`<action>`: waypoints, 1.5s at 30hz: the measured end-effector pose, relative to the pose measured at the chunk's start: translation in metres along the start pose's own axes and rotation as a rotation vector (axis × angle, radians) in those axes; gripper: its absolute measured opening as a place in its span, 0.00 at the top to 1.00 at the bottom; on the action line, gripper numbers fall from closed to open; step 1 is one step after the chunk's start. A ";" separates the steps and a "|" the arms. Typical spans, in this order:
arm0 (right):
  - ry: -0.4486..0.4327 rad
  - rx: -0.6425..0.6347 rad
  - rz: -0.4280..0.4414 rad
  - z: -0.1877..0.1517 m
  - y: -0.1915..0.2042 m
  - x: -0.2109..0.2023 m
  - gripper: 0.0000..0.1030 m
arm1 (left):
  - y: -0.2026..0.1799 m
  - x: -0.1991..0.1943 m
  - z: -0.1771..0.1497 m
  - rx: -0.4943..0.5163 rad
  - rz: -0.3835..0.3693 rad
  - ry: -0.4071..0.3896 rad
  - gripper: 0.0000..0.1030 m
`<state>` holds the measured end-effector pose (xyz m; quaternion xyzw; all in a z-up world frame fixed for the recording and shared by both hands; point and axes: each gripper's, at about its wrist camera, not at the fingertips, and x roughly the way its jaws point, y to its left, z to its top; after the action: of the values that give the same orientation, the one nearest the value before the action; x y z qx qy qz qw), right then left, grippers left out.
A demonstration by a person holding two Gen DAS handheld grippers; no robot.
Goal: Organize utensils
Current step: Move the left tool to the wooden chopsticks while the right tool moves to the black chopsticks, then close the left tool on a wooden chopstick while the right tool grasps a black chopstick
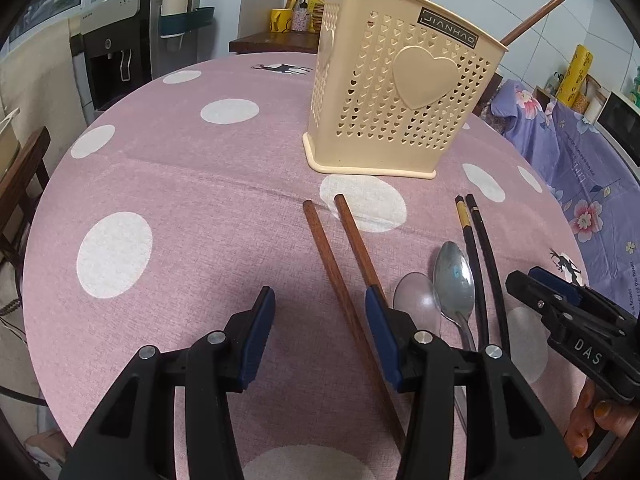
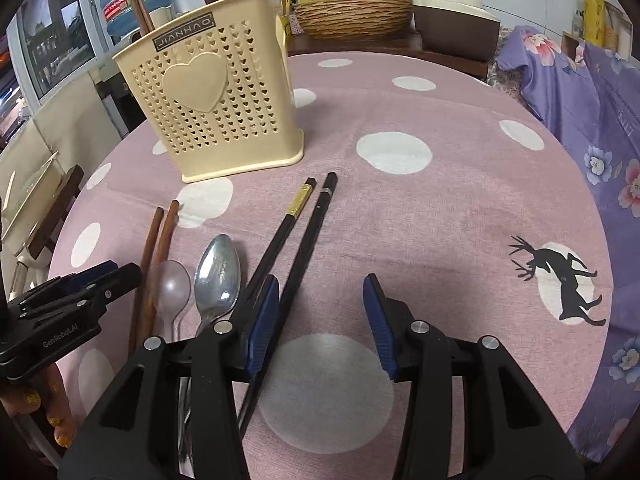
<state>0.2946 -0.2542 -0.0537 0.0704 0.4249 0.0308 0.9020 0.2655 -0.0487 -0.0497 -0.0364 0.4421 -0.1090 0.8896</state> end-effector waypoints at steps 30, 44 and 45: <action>0.012 0.057 -0.057 0.042 0.002 0.046 0.79 | -0.011 0.028 0.030 -0.017 0.055 0.007 0.90; 0.004 0.130 0.034 0.044 -0.011 0.049 0.91 | -0.006 0.027 0.028 -0.048 0.027 -0.005 0.91; 0.004 0.135 0.047 0.043 -0.012 0.048 0.91 | -0.005 0.026 0.027 -0.051 0.023 -0.005 0.91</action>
<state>0.3587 -0.2644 -0.0647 0.1410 0.4259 0.0234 0.8934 0.3018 -0.0605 -0.0526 -0.0543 0.4429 -0.0873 0.8907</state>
